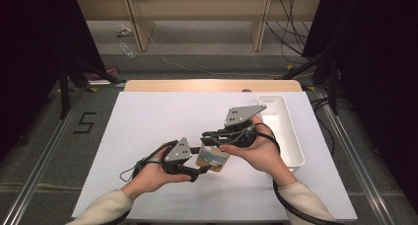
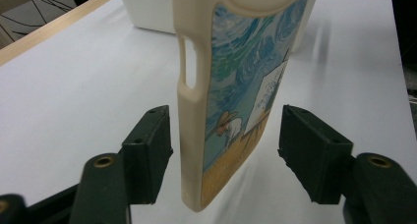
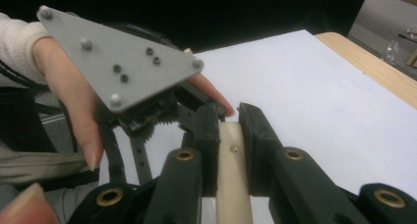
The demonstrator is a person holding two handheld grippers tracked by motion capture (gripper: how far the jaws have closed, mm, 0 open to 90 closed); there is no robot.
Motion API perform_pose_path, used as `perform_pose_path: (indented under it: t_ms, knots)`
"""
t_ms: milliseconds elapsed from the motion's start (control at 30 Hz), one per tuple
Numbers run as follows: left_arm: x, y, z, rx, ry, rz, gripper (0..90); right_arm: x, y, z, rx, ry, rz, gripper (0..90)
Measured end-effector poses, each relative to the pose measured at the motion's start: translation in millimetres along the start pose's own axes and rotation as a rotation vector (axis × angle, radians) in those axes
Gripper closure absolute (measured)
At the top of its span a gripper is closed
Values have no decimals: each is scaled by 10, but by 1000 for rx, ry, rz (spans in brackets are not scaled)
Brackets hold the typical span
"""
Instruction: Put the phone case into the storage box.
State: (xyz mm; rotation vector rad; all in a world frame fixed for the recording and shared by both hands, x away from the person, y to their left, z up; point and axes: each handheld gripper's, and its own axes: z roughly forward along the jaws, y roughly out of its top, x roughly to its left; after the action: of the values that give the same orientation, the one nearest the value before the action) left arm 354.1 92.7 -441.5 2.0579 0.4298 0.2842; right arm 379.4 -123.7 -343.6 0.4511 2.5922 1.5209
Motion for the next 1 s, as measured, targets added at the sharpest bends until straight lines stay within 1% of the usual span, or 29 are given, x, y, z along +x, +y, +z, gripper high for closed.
perform_pose_path:
  t_ms: [33, 67, 100, 167, 233, 300, 333, 400, 467, 500, 533, 567, 600, 667, 733, 767, 867, 1000]
  knots:
    - [-1, -1, 8, 0, -9, 1, 402, 1, 1, -1, 0, 3, 0, 797]
    - [-1, -1, 8, 0, -9, 1, 411, 2, 1, -1, -1, 5, 0, 797]
    - [-1, -4, 20, 2, -22, 8, 428, 3, 1, 0, 0, 9, 0, 796]
    - [-2, -6, 24, 2, -25, 10, 459, 5, 0, 3, 0, 13, 2, 797]
    - [6, -13, 27, 7, -36, 16, 521, 4, -2, 11, 0, 18, 5, 797]
    - [6, -19, 26, 5, -39, 8, 564, 3, -5, 13, 0, 22, 10, 797]
    - [8, -22, 27, 4, -40, 5, 564, 3, -5, 13, 0, 22, 10, 797]
    - [5, -31, 34, 2, -39, -14, 635, 1, -11, 28, -9, 30, 16, 797]
    - [2, -32, 37, 4, -41, -27, 682, -1, -16, 36, -17, 37, 22, 798]
    - [2, -32, 37, 4, -41, -27, 710, -1, -16, 36, -17, 37, 22, 798]
    - [-9, -26, 36, 11, -37, -42, 729, -6, -21, 39, -27, 44, 28, 797]
    - [-9, -26, 36, 11, -37, -42, 745, -6, -21, 39, -27, 44, 28, 797]
    - [-12, -22, 36, 11, -30, -49, 745, -9, -22, 38, -26, 45, 29, 797]
    - [-16, -14, 28, 12, -19, -66, 780, -11, -26, 36, -36, 49, 33, 797]
    - [-13, -11, 26, 13, -20, -71, 789, -12, -27, 36, -42, 51, 31, 796]
    - [-13, -11, 25, 13, -18, -80, 791, -10, -28, 37, -44, 52, 32, 796]
    - [-9, -13, 25, 17, -15, -85, 793, -16, -33, 41, -42, 52, 27, 796]
    - [0, -11, 13, 24, -12, -82, 794, -21, -41, 50, -52, 55, 25, 794]
